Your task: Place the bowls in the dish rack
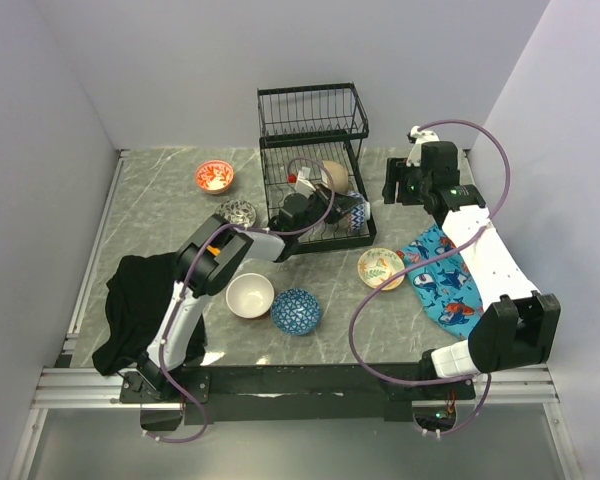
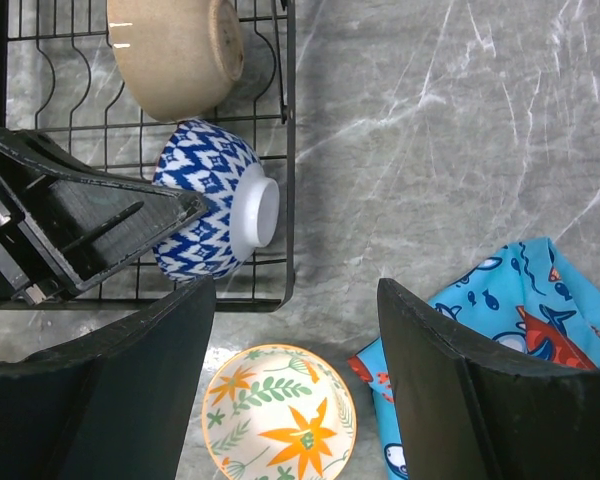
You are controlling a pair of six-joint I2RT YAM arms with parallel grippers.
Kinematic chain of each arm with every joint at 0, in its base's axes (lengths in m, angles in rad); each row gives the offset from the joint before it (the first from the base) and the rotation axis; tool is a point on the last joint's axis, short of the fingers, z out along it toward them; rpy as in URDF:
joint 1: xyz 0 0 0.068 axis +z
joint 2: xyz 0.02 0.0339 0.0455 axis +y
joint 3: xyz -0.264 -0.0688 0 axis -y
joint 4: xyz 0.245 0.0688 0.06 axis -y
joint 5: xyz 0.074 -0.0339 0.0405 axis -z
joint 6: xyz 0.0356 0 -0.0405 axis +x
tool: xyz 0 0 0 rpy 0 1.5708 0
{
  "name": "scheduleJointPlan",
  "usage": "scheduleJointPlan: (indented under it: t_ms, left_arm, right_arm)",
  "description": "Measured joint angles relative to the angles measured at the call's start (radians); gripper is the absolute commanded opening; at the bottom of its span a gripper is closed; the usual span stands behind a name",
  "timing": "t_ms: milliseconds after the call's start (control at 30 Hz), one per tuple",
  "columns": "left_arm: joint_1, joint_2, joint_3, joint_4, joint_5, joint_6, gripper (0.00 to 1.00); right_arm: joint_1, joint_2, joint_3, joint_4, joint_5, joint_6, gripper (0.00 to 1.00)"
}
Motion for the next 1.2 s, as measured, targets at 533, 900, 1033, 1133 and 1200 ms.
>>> scheduleJointPlan:
  t_ms: [533, 900, 1033, 1133, 1200]
  left_arm:
    - [-0.006, 0.061, 0.042, 0.004, -0.021, -0.109, 0.32]
    - [-0.010, 0.076, 0.068, 0.002, 0.048, -0.043, 0.51]
    - [0.019, 0.056, 0.071, -0.013, 0.085, 0.022, 0.53]
    - [0.052, 0.011, 0.069, -0.058, 0.122, 0.086, 0.55]
    - [0.073, -0.027, 0.066, -0.099, 0.149, 0.135, 0.55]
  right_arm:
    - [0.000, 0.000, 0.001, -0.004, 0.000, -0.002, 0.73]
    - [0.000, 0.001, 0.009, -0.003, 0.000, 0.005, 0.74]
    - [0.000, 0.003, 0.032, -0.001, -0.001, 0.005, 0.74]
    - [0.000, 0.004, 0.053, 0.002, -0.005, 0.005, 0.75]
    - [0.000, 0.005, 0.066, 0.003, -0.008, 0.005, 0.76]
